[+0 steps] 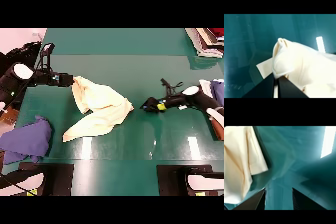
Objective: Fold the shirts.
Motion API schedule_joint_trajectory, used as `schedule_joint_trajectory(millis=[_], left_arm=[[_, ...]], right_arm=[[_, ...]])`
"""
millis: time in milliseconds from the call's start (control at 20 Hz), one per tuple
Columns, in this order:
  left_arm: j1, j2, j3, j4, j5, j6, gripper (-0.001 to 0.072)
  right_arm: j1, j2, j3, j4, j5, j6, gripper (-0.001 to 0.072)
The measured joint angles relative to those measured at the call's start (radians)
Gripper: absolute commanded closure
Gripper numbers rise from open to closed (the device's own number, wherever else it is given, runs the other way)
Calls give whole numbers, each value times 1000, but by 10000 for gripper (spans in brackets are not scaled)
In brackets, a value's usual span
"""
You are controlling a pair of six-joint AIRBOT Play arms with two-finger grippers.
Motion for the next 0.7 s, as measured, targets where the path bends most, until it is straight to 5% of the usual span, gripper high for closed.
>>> schedule_joint_trajectory(millis=[200, 400, 700], left_arm=[[0, 0, 1, 5, -11, 0, 685], [0, 0, 1, 10, -16, 0, 685], [0, 34, 39, 47, -3, 1, 686]], right_arm=[[80, -118, 113, 28, 2, 1, 353], [124, -181, 187, 15, -3, 7, 696], [100, -158, 325, -62, 16, 19, 698]])
